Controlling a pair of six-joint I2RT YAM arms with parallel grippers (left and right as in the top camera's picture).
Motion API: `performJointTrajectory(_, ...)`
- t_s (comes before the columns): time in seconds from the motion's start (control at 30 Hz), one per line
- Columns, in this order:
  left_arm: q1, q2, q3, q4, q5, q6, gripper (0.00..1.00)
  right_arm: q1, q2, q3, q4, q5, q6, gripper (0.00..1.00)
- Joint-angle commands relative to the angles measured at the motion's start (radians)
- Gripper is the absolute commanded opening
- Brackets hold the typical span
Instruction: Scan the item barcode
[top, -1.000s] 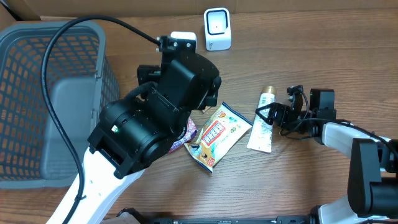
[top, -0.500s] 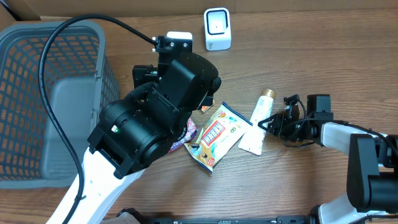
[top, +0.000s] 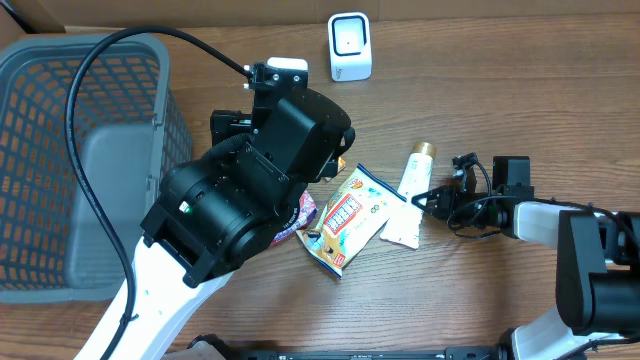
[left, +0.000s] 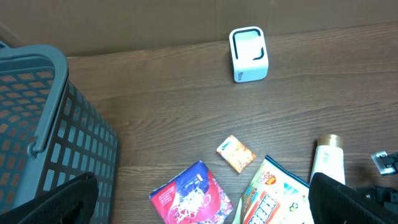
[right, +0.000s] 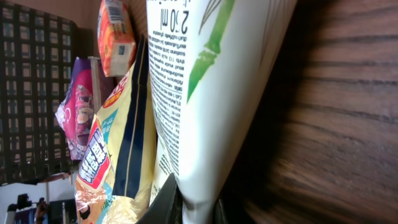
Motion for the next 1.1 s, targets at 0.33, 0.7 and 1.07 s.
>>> performJointTrajectory(0.33, 0.005, 0.003, 0.014, -0.002, -0.017, 0.001, 1.00, -0.110, -0.106, -0.037, 0.085, -0.261, -0.068, 0.04)
performJointTrajectory(0.7, 0.005, 0.003, 0.014, -0.002, -0.017, 0.001, 1.00, -0.120, -0.116, -0.037, 0.059, -0.394, -0.061, 0.04)
performJointTrajectory(1.07, 0.005, 0.003, 0.014, -0.002, -0.017, 0.001, 1.00, -0.048, -0.116, -0.037, -0.181, 0.133, -0.064, 0.11)
